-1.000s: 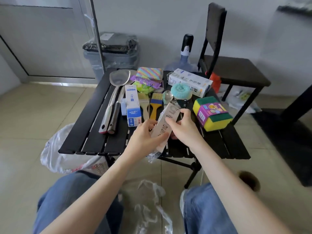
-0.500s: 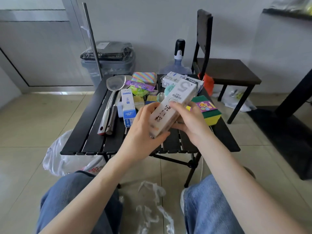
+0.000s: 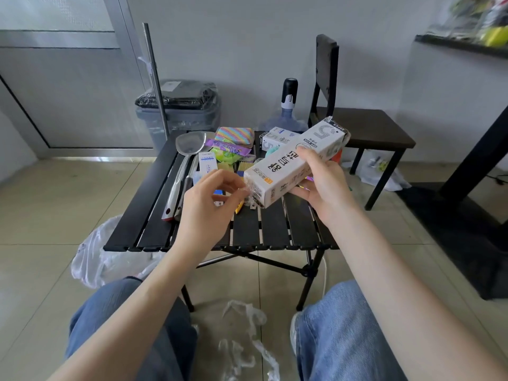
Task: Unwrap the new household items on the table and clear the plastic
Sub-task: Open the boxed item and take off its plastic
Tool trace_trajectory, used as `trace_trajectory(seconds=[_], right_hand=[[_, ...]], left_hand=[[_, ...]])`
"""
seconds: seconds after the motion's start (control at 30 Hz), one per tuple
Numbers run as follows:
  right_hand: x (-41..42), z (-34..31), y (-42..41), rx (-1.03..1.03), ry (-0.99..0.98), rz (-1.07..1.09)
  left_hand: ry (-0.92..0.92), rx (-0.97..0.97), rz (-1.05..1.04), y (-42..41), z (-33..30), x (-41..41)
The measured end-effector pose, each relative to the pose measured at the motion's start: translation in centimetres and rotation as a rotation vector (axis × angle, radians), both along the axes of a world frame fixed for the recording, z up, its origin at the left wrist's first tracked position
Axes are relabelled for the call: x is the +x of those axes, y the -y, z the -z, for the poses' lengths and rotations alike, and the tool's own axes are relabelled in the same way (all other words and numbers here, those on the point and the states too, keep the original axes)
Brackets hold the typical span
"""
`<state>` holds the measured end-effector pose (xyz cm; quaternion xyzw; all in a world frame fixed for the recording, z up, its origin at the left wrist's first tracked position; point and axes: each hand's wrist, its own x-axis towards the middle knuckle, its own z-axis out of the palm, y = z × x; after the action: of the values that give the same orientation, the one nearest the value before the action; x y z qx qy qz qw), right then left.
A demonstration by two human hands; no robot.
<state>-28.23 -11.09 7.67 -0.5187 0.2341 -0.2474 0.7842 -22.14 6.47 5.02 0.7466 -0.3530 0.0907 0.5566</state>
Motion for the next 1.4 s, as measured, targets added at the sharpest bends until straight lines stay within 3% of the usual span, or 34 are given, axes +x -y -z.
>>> trace_trajectory(seconds=[0.27,0.47,0.53,0.73,0.87,1.0,1.23,1.4], right_hand=[[-0.3,-0.4,0.2,-0.016,0.031,0.009],[-0.1,-0.6,0.2,-0.085,0.089,0.008],[-0.3,-0.5,0.0,-0.100,0.107,-0.011],[-0.8,0.1,0.3,-0.027,0.106,-0.013],[-0.9,0.4,0.1,0.005,0.079,-0.037],[-1.0,0.5,0.1,-0.009,0.016,-0.060],[-0.5,0.4,0.4,-0.055,-0.098,-0.125],[-0.1,0.8,-0.2,-0.102,-0.125,-0.159]], left_hand=[[-0.100,-0.107,-0.078,-0.6,-0.9,0.3],[-0.490,-0.346,0.017,-0.2,-1.8,-0.5],[-0.543,-0.350,-0.010,-0.3,-1.6,-0.1],[-0.304,-0.290,0.094,-1.0,-1.3,0.5],[-0.154,-0.094,0.195,-0.7,-1.4,0.5],[-0.126,-0.114,0.077,-0.4,-1.8,0.8],[-0.061,-0.155,0.073,0.2,-1.5,-0.3],[-0.234,-0.212,0.030,0.8,-0.8,-0.4]])
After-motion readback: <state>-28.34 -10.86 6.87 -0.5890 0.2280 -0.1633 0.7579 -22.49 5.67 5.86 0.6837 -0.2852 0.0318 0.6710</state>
